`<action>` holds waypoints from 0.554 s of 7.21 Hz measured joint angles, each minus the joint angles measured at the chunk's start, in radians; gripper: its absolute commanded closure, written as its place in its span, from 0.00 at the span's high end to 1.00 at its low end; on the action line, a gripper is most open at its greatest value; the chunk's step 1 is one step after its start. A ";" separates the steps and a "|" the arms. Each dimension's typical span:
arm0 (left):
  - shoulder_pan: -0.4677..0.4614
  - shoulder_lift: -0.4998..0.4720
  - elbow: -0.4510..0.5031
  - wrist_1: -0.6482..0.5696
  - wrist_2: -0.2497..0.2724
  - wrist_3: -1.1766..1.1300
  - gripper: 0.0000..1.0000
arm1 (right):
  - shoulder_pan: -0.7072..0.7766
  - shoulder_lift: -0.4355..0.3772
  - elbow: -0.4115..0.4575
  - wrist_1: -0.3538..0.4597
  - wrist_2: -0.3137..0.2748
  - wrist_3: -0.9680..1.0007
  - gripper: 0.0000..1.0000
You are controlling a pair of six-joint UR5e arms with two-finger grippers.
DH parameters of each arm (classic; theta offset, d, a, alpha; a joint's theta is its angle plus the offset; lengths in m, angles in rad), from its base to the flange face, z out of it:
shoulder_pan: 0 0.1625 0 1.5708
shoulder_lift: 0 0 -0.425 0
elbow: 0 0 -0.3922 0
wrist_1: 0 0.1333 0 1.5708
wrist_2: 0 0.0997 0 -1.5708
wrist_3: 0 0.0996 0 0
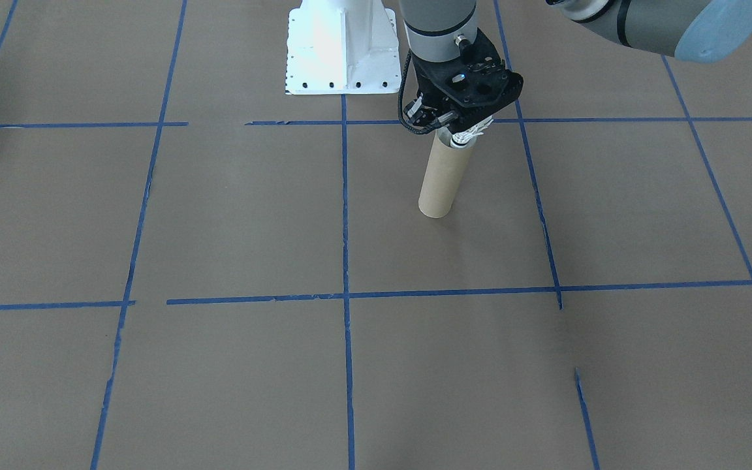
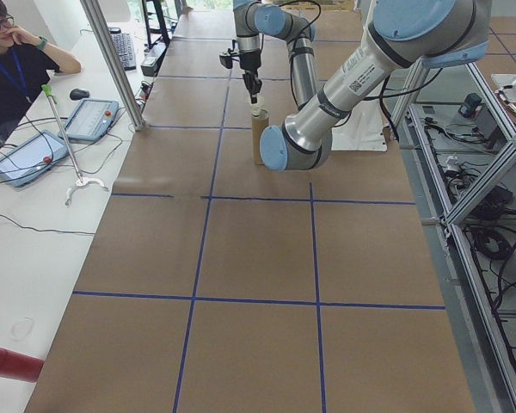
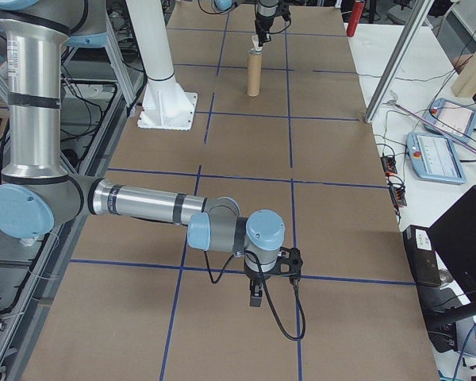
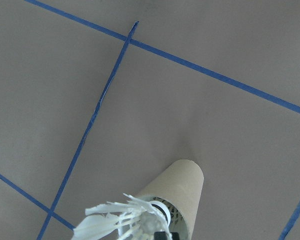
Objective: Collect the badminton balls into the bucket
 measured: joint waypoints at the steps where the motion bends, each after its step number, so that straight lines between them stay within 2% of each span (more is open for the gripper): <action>1: 0.000 0.004 0.001 -0.002 0.002 0.003 1.00 | 0.000 0.000 0.000 0.000 0.000 0.000 1.00; 4: 0.001 0.035 -0.010 -0.020 0.035 0.016 1.00 | 0.000 0.000 0.000 0.000 -0.001 0.000 1.00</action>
